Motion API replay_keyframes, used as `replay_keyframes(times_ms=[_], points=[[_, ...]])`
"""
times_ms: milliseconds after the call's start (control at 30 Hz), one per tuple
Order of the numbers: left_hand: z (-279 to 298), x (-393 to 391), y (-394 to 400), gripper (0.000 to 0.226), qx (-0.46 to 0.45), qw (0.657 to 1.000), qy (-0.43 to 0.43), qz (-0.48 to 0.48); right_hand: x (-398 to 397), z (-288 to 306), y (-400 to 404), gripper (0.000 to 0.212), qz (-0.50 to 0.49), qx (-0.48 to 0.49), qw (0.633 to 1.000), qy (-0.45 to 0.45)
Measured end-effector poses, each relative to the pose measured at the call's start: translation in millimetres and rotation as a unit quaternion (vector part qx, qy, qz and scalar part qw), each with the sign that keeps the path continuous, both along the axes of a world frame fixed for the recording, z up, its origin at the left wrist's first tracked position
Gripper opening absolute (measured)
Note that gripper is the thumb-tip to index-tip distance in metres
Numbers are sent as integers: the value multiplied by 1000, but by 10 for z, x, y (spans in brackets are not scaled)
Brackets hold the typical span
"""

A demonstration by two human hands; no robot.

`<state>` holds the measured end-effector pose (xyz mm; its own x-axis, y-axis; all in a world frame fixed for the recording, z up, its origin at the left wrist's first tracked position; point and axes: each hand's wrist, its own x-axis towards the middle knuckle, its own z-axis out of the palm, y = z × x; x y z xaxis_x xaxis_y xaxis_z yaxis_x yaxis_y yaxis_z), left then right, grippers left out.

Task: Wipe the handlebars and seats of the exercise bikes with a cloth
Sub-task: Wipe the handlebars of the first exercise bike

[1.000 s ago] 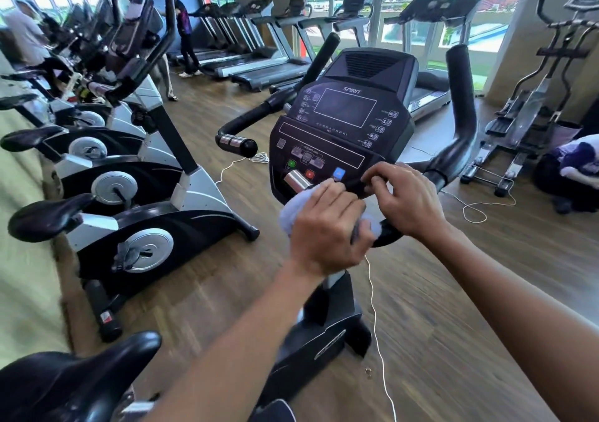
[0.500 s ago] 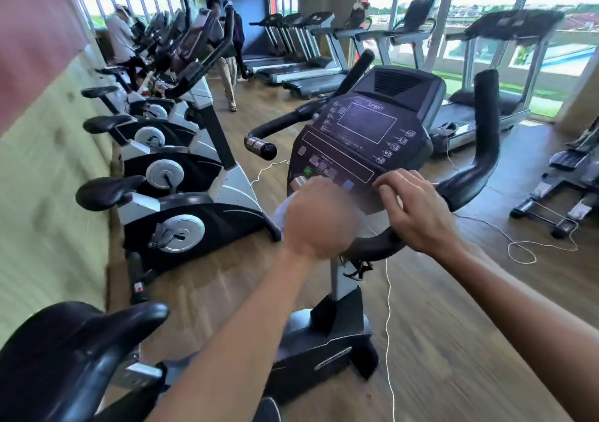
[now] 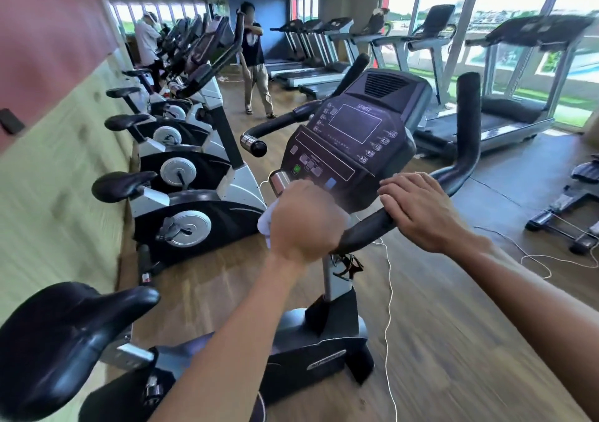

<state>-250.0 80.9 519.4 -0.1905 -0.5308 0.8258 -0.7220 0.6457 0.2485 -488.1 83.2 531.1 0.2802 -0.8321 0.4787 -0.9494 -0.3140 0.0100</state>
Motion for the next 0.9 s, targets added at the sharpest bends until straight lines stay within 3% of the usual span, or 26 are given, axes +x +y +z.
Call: replay_keyframes(times_ms=[133, 267, 400, 500, 633, 767, 900], points=[[-1, -92, 47, 31, 32, 998, 21, 40, -177, -17, 14, 55, -16, -21, 999, -39], [-187, -387, 390, 23, 3, 999, 33, 38, -97, -123, -12, 55, -22, -50, 996, -66], [-194, -396, 359, 24, -35, 999, 14, 36, -295, -35, -25, 61, 15, -16, 997, -73], [-77, -334, 228, 29, -21, 998, -13, 51, -556, -6, -67, 60, -23, -5, 997, -70], [-71, -417, 280, 31, 20, 997, 35, 66, -550, -75, -70, 58, -15, 14, 992, -122], [-48, -652, 475, 30, -10, 998, 68, 12, -576, -59, -80, 58, 2, 33, 990, -135], [-12, -1119, 359, 27, 2, 998, 32, 58, -663, -37, -79, 63, 40, 53, 982, -178]])
